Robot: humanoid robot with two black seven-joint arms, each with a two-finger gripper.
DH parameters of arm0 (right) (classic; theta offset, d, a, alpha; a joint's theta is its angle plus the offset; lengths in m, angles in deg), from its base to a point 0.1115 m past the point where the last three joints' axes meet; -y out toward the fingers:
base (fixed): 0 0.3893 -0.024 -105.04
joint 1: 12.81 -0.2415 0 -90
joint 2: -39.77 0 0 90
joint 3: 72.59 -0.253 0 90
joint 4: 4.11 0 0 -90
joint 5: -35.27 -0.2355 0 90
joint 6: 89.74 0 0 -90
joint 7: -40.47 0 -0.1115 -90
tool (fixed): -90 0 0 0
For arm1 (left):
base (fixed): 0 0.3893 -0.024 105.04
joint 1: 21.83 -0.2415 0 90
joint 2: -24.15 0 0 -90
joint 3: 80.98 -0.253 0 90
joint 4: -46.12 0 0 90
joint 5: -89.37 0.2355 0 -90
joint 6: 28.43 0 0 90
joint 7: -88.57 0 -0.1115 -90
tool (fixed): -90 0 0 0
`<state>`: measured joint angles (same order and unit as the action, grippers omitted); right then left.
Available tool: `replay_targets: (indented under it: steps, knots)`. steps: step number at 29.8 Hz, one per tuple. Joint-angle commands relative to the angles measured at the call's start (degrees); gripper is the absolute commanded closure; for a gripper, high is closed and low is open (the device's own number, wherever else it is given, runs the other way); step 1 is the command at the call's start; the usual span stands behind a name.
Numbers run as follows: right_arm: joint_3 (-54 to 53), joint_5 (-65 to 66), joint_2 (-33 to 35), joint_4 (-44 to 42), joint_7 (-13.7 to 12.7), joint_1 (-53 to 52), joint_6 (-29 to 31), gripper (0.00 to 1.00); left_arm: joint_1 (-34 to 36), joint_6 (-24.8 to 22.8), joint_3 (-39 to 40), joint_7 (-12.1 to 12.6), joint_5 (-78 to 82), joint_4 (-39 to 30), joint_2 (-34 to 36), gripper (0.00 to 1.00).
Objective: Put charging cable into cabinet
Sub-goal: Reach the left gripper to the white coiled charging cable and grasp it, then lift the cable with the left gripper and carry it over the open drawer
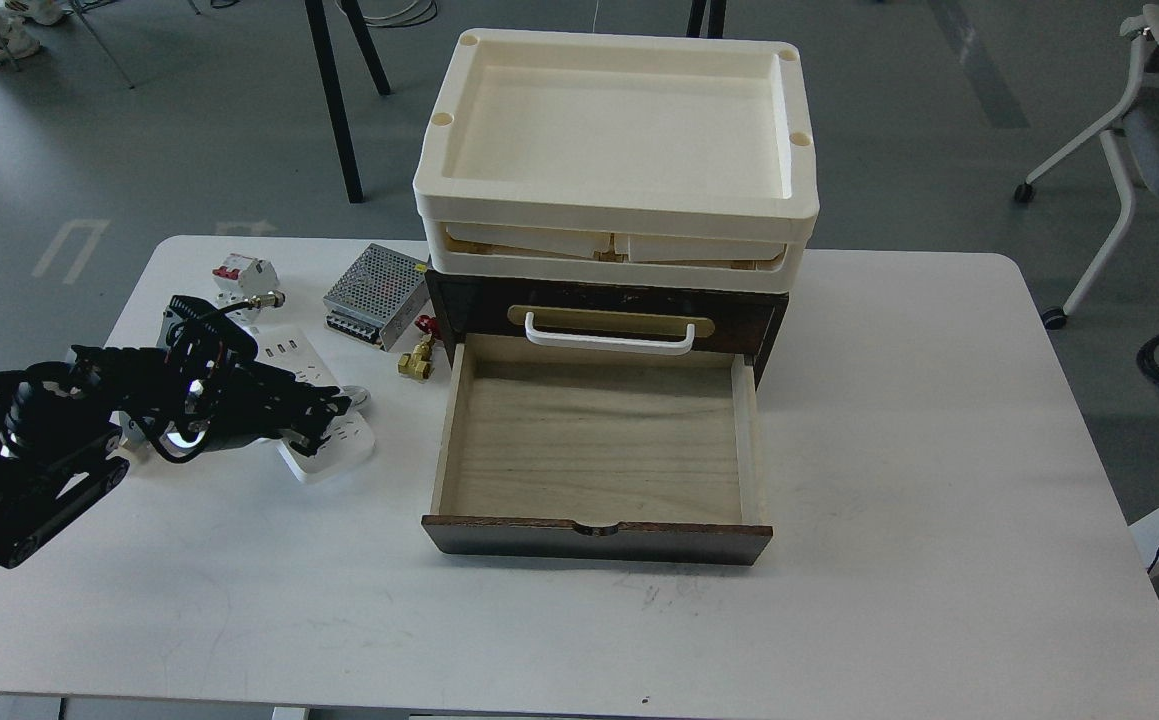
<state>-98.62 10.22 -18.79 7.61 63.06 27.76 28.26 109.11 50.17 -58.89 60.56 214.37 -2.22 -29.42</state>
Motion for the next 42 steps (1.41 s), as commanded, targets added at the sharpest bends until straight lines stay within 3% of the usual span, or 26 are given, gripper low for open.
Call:
replay_targets:
  steps: [1,5,12,17,25,38,42]
  knots:
    - [-0.2,0.0,0.0,-0.3,0.0,0.3,0.0,0.00,1.4,-1.0,0.1,0.0,0.0,-4.8,5.2,1.00]
    - [-0.4,0.0,0.0,-0.3,0.0,0.4,0.0,0.00,2.6,-4.5,0.8,0.0,0.0,-15.6,14.8,1.00]
    - [-0.7,0.0,0.0,-0.4,0.0,0.5,0.0,0.00,2.8,-7.3,2.5,0.0,-25.8,-40.3,31.0,1.00]
    - [-0.6,0.0,0.0,-0.4,0.0,0.5,0.0,0.00,2.8,-9.9,5.4,0.0,-42.0,-50.1,31.0,1.00]
    - [-0.6,0.0,0.5,-0.5,0.0,1.0,0.0,0.00,3.0,-12.3,4.9,0.0,-50.6,-44.7,15.5,1.00]
    - [-0.8,0.0,0.5,-0.4,0.0,1.3,0.0,0.00,-3.2,-11.8,4.3,0.8,-49.7,-31.4,-0.2,1.00]
    - [-0.7,0.0,0.5,-0.4,0.0,1.4,0.0,0.00,-3.1,-11.8,4.3,2.4,-49.7,-25.2,-3.7,1.00]
